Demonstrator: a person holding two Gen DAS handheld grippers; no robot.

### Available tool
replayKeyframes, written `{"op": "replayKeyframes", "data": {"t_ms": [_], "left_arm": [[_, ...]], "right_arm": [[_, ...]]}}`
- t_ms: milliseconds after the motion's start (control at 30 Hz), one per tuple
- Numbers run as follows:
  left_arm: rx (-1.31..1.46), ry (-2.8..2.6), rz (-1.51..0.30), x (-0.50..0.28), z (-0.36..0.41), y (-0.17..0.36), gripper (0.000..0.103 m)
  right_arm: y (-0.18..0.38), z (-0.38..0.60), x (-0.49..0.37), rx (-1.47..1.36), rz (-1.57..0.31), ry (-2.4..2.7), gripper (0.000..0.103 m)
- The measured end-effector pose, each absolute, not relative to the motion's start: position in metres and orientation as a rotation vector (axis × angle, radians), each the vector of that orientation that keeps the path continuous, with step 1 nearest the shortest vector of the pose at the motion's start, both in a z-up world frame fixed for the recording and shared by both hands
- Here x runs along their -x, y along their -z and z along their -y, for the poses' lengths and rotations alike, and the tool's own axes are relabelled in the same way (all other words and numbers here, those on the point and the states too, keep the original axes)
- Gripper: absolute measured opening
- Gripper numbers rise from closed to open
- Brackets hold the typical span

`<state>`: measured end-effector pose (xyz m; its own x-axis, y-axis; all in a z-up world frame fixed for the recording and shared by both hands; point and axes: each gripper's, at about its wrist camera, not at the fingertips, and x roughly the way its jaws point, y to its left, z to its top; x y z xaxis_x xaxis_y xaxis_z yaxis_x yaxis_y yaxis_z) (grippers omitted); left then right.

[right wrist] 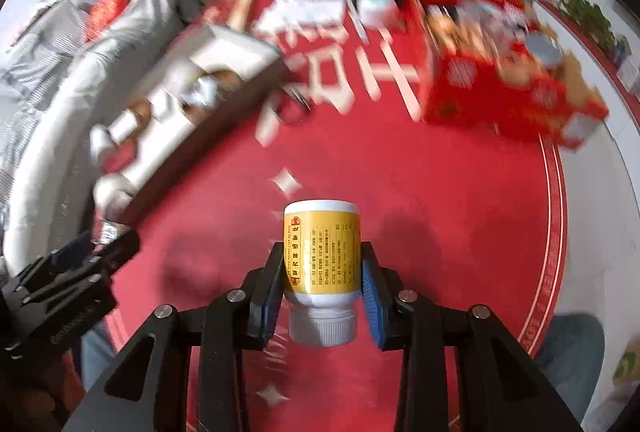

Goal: Organize rigid objects
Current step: 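Carry the packet and yellow bottle into the tray and release both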

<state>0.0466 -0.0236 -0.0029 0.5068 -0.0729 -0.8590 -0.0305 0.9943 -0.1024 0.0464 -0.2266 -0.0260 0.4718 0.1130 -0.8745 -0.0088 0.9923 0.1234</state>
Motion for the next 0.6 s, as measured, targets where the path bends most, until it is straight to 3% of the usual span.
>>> {"op": "replayKeyframes", "data": {"t_ms": [367,600], "left_arm": [[0.188,-0.119,-0.854,-0.097,-0.014,-0.111,0.073],[0.225,-0.256,-0.901,-0.138,-0.055,-0.113,0.073]], "right_arm": [[-0.1,0.161,-0.122,-0.044,-0.886,-0.229,0.037],[-0.149,0.117,-0.177,-0.019,-0.89,-0.325,0.037]]}}
